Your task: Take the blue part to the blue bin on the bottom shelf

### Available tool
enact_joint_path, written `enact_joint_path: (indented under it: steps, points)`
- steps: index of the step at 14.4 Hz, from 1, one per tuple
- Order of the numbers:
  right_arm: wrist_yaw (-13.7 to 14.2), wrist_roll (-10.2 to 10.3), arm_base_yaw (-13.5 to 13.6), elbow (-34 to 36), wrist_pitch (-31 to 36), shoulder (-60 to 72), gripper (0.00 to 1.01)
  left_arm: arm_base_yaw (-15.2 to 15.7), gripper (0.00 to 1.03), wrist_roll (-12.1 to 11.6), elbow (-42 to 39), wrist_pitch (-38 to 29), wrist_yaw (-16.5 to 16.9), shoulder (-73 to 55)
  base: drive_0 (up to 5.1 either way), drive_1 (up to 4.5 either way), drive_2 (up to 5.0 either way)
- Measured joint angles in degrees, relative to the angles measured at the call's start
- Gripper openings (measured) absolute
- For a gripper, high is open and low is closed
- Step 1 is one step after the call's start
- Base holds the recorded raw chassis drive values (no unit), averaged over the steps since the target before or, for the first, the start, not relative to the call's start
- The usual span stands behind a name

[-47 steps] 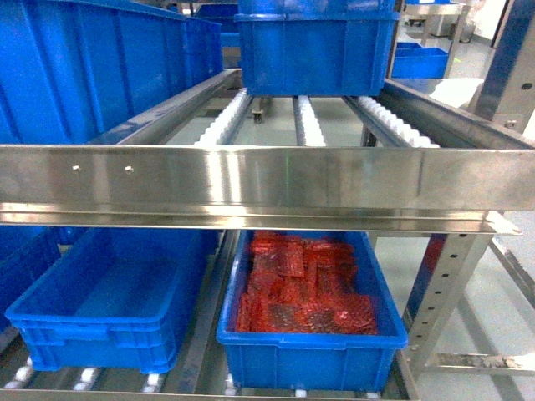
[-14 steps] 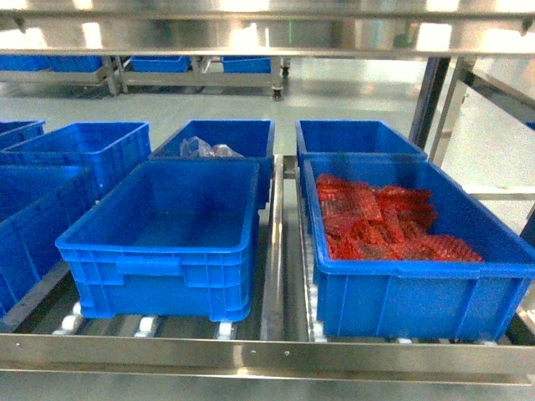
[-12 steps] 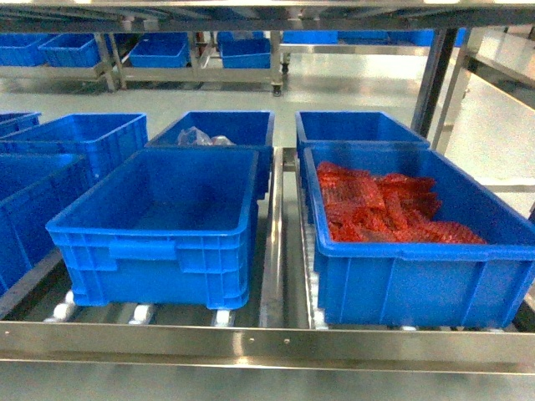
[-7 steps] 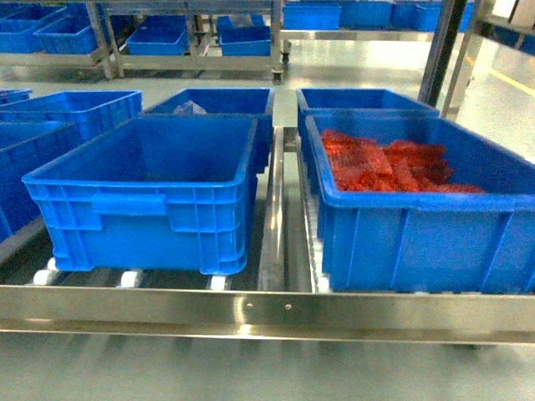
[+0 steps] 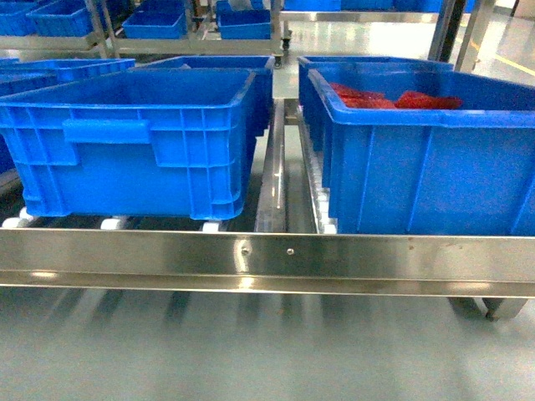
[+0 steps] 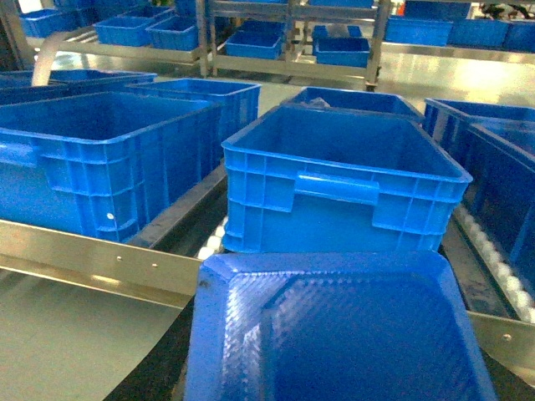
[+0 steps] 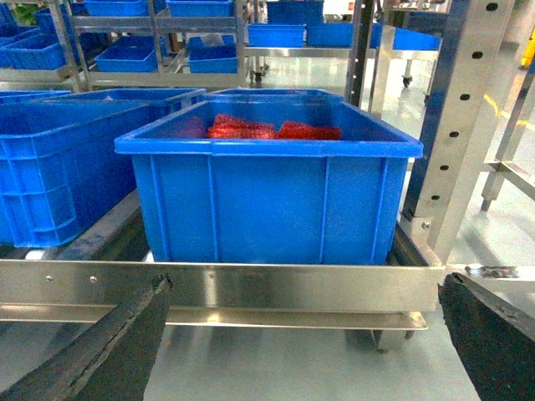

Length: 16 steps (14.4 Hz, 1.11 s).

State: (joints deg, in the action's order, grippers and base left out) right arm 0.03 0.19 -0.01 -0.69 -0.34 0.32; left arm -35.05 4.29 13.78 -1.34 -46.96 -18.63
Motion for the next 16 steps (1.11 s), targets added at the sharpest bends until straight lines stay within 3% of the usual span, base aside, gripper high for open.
enact_joint_path:
  steps: [6,16]
  points:
    - [-0.02,-0.02,0.0,0.0,0.02,0.0,0.98,0.0,0.43,0.0,0.0,0.0,0.02,0.0,0.0,0.0,0.0]
    - [-0.02,-0.02,0.0,0.0,0.0,0.0,0.98,0.0,0.43,0.0,0.0,-0.15,-0.02,0.0,-0.1,3.77,-3.9]
